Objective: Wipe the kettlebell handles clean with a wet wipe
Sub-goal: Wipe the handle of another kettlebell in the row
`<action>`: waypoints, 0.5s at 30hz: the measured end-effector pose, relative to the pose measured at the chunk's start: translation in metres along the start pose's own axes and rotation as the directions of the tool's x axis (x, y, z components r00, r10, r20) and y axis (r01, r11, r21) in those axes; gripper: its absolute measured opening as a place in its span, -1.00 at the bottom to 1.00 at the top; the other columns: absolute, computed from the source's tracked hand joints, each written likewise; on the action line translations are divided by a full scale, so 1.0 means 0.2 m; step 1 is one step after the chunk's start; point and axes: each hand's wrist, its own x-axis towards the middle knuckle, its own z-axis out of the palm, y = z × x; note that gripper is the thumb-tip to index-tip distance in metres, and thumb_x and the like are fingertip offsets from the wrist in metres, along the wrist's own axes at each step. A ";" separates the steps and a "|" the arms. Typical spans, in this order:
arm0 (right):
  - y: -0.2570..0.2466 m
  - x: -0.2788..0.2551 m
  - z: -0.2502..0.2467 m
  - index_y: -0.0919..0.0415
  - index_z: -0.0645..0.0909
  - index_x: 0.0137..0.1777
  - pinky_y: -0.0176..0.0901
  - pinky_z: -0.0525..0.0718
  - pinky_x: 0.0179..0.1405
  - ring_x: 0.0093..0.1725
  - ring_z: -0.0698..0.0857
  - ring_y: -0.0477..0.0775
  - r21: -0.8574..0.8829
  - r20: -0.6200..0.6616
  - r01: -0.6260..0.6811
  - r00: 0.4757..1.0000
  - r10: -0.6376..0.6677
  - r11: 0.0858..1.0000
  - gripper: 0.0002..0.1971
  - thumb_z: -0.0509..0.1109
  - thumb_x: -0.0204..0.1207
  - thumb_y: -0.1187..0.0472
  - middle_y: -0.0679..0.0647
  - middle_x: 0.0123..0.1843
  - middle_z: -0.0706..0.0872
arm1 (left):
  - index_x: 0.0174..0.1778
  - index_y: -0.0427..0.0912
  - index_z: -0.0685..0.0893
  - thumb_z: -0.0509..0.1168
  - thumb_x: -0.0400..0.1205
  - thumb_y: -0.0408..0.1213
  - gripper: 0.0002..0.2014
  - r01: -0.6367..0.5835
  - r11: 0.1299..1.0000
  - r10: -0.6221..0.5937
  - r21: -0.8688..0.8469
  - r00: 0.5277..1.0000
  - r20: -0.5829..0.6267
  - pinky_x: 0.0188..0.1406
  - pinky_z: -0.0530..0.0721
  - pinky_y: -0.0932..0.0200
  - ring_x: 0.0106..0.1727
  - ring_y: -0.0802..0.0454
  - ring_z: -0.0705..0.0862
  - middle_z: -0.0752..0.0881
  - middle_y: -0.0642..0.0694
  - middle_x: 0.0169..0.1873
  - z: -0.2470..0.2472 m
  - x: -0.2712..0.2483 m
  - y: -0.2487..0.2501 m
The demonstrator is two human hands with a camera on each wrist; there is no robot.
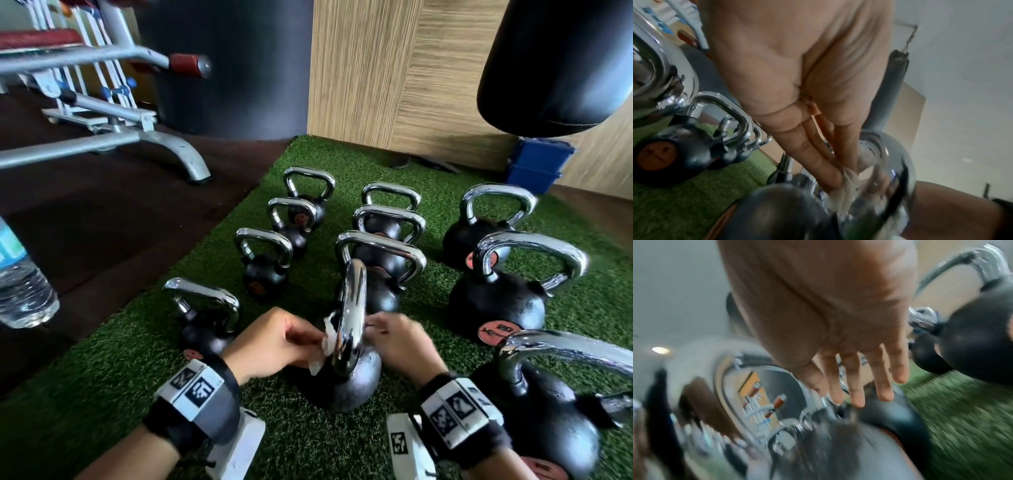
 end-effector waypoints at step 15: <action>-0.38 -0.11 -0.35 -0.10 0.75 0.31 -0.23 0.75 0.07 0.13 0.74 -0.26 0.090 -0.228 0.661 0.742 -0.631 0.745 -0.43 0.73 0.28 0.23 -0.23 0.23 0.79 | 0.26 -0.26 0.67 0.60 0.34 -0.35 -0.45 -0.067 0.797 -0.018 -0.600 0.991 -0.134 -0.15 0.82 0.20 -0.08 -0.01 0.87 0.88 -0.29 -0.10 -0.16 0.08 0.30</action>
